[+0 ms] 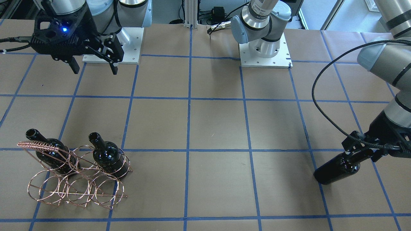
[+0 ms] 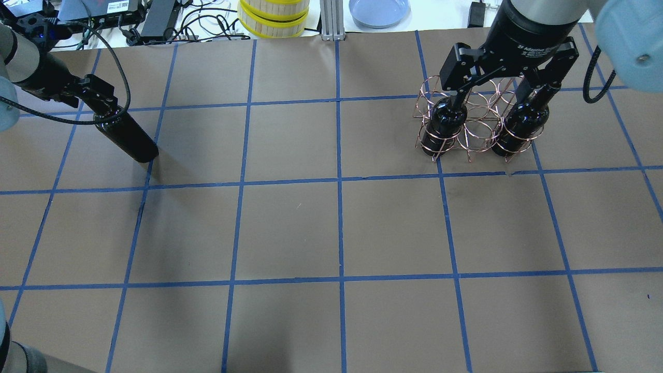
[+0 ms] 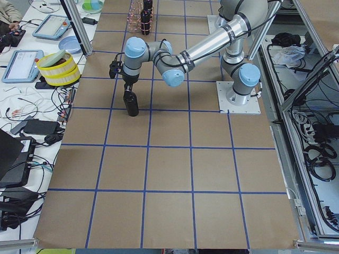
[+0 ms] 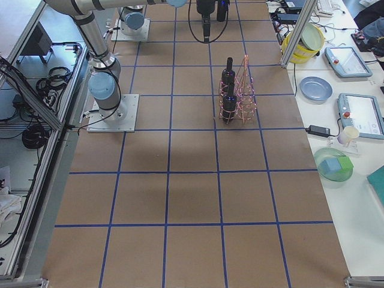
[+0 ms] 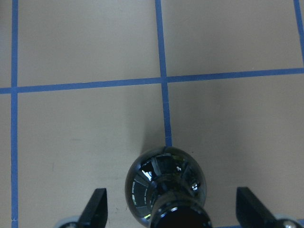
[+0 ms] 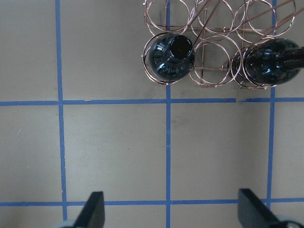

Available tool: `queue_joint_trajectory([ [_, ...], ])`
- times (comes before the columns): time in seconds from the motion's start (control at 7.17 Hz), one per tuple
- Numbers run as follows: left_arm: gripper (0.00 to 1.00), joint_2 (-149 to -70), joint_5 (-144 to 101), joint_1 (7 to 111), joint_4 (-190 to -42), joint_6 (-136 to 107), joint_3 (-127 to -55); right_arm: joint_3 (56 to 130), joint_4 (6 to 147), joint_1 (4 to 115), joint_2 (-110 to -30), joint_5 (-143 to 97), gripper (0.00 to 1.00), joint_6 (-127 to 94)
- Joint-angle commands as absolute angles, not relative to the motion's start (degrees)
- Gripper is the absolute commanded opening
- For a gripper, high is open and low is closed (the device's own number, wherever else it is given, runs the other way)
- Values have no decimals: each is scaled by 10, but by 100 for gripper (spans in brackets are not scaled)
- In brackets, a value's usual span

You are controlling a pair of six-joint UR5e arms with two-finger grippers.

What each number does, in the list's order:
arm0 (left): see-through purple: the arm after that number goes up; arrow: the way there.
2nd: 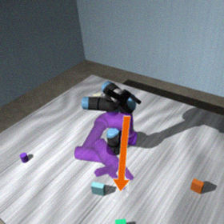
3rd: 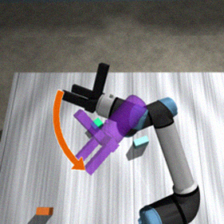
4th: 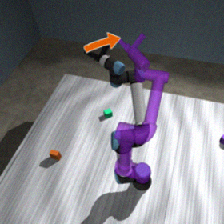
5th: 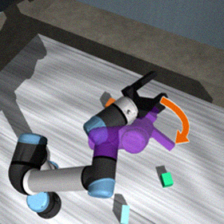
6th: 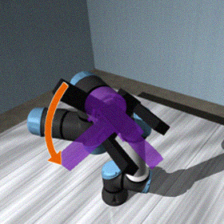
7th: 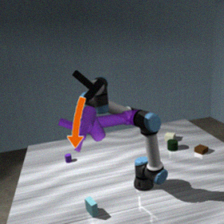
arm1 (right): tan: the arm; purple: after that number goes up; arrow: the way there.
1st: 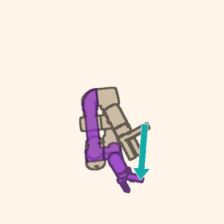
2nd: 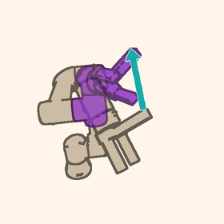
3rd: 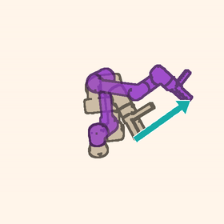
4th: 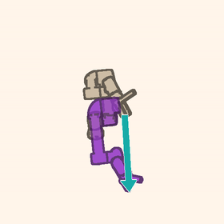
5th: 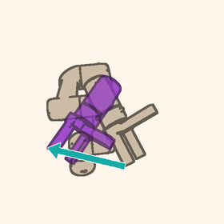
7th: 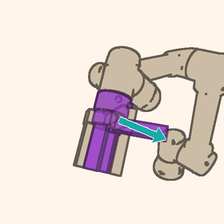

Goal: Place wine into wine basket
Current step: 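Close the left gripper on the bottle neck and lift it upright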

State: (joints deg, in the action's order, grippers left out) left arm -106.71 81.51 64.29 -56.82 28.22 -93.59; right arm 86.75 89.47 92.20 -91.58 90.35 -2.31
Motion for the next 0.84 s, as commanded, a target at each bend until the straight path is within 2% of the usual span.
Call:
queue_joint_trajectory([
  [0.0,93,-1070,854,646,-561,282,-935,867,896,922,-916,904,100,-23],
  [0.14,90,-1070,856,646,-561,282,-935,867,895,922,-916,904,100,-23],
  [0.28,82,-1070,856,646,-561,280,-935,867,895,922,-916,904,100,-23],
  [0.7,79,-1068,856,659,-562,278,-933,867,895,922,-916,904,100,-23],
])
